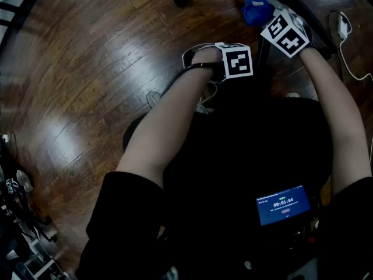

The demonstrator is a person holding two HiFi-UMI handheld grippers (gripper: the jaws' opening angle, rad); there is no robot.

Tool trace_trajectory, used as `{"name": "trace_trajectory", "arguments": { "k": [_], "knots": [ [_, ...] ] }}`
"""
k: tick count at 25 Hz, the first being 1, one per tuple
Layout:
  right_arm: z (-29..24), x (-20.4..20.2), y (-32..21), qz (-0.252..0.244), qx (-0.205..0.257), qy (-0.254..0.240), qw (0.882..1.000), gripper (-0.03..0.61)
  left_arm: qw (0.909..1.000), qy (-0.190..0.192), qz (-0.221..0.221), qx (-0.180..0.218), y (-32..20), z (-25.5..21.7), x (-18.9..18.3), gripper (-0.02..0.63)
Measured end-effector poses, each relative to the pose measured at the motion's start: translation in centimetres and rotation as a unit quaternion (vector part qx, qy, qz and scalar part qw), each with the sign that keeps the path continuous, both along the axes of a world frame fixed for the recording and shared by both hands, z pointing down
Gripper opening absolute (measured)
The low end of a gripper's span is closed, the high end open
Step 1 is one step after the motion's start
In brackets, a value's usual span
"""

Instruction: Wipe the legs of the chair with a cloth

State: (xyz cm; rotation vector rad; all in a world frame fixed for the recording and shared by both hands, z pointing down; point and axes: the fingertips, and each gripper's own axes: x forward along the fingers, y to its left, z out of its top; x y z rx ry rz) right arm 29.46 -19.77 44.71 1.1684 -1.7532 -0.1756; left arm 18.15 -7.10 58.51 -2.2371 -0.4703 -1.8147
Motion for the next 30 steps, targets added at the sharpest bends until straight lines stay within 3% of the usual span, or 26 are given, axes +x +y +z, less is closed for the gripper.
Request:
{"name": "trace_trajectory", "arguments": {
  "k": [8, 13, 17, 22, 26, 30],
  "knots": [
    [3.7, -8.4, 9.4, -0.124, -0.075, -0.001, 0.989, 0.081, 0.9996, 0.008, 0.013, 0.022, 0.2, 0.3, 0.2, 0.287],
    [4.3, -9.0, 10.0, -0.141, -0.077, 0.02, 0.987, 0.081, 0.9997, 0.012, 0.009, 0.021, 0.4, 0.4, 0.7, 0.287],
    [3.4, -6.8, 7.2, -0.101, -0.061, 0.007, 0.993, 0.083, 0.9998, 0.007, 0.006, 0.019, 0.5, 0.3, 1.0, 0.287],
    [0.8, -0.2, 0.2, -0.013, -0.018, -0.007, 1.0, 0.083, 0.9997, -0.017, -0.016, 0.008, 0.3, -0.1, 0.5, 0.287],
    [-1.6, 4.0, -4.3, 0.049, 0.014, -0.006, 0.999, 0.084, 0.9997, -0.022, -0.012, 0.008, 0.5, -0.2, 0.7, 0.287],
    [-2.4, 5.5, -6.1, 0.082, 0.028, -0.005, 0.996, 0.086, 0.9999, -0.01, 0.006, 0.005, 0.7, 0.1, 1.4, 0.287]
  ]
}}
